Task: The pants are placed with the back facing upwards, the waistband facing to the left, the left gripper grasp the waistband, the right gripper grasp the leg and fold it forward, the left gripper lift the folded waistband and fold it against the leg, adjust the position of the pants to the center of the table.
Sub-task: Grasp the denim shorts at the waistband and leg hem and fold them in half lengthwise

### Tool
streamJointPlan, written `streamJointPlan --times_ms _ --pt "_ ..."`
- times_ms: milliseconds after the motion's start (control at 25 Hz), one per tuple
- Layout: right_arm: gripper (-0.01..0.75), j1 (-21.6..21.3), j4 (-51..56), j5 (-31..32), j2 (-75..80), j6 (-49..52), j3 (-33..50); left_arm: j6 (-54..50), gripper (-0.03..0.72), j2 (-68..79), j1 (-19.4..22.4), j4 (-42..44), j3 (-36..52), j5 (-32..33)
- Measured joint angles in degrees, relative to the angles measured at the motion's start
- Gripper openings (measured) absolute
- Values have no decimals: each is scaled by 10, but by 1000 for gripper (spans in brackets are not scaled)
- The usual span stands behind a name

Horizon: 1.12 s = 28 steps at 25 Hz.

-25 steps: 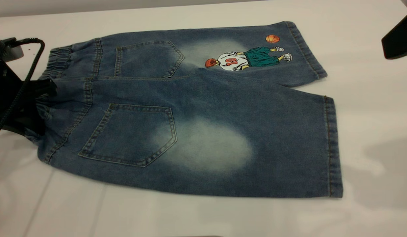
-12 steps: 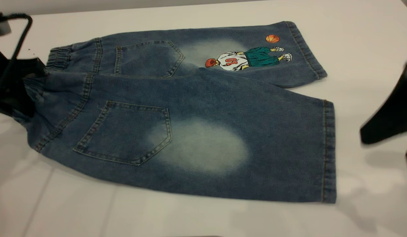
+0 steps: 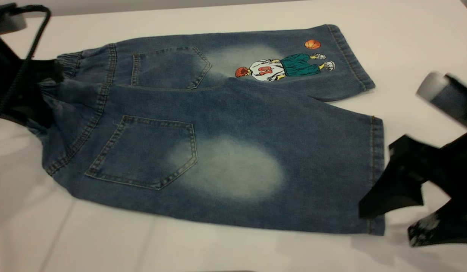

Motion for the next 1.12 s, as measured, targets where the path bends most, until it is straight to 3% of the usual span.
streamJointPlan --times_ms 560,640,880,1120 --pt "481 2 12 66 119 -23 -98 0 87 -1 -13 0 0 0" --pt "419 2 12 58 120 -23 -110 0 87 -1 -13 0 0 0" --pt "57 2 12 44 127 -23 -118 0 87 -1 -13 0 0 0" --pt "22 2 12 97 118 -24 -122 0 87 -16 -13 1 0 18"
